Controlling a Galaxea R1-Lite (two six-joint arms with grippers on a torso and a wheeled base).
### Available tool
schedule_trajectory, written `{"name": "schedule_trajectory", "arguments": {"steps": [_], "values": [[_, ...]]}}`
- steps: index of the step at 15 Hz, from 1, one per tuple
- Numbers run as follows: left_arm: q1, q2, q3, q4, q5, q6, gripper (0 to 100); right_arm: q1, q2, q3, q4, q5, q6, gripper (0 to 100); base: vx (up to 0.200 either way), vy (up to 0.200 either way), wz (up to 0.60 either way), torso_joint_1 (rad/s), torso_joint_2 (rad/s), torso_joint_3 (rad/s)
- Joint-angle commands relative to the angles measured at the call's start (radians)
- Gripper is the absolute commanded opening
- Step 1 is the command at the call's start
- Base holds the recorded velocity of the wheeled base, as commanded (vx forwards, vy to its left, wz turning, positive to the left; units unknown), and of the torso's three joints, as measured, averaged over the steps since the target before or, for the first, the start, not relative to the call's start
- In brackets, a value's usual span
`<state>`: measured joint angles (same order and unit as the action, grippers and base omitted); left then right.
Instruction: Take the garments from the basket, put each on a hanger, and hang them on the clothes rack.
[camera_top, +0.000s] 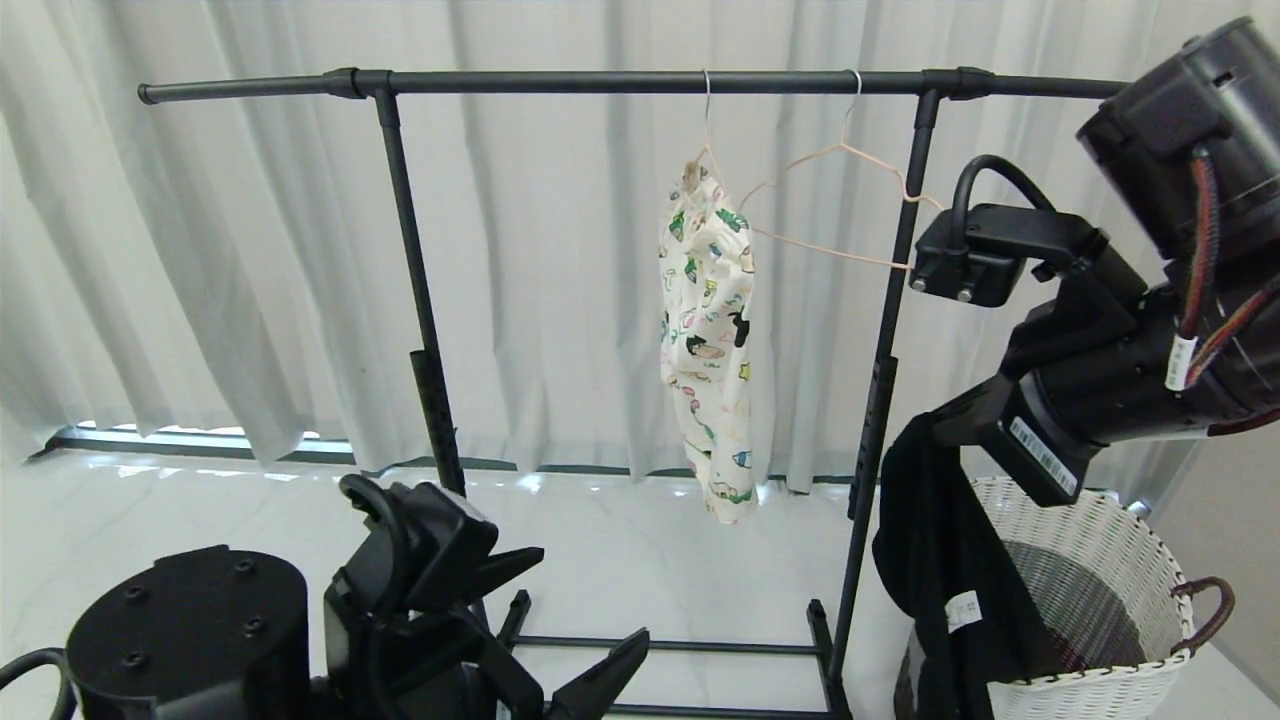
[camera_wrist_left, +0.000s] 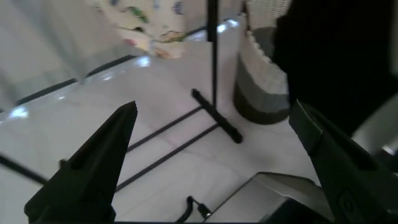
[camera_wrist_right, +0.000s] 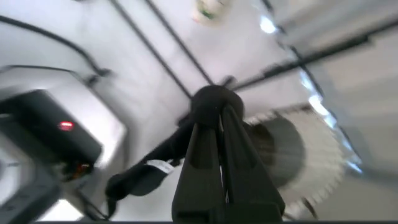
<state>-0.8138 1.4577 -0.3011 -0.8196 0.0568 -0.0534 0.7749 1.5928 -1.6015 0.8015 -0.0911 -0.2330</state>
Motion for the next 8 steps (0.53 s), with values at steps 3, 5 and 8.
{"name": "schedule_trajectory", "arguments": {"steps": [3,5,8], "values": [[-0.061,0.170,-0.128,-0.001,-0.029,-0.005,100,0.043,0.073,-0.064,-0.001,0.037,0.003,0,0.000,0.000,0.00,0.000,0.00,0.000],[-0.102,0.240,-0.184,-0.001,-0.046,-0.006,100,0.058,0.085,-0.089,-0.001,0.062,0.003,0,0.000,0.000,0.00,0.000,0.00,0.000],[-0.136,0.363,-0.305,-0.003,-0.049,-0.032,100,0.109,0.079,-0.095,-0.001,0.086,0.017,0,0.000,0.000,0.00,0.000,0.00,0.000]]}}
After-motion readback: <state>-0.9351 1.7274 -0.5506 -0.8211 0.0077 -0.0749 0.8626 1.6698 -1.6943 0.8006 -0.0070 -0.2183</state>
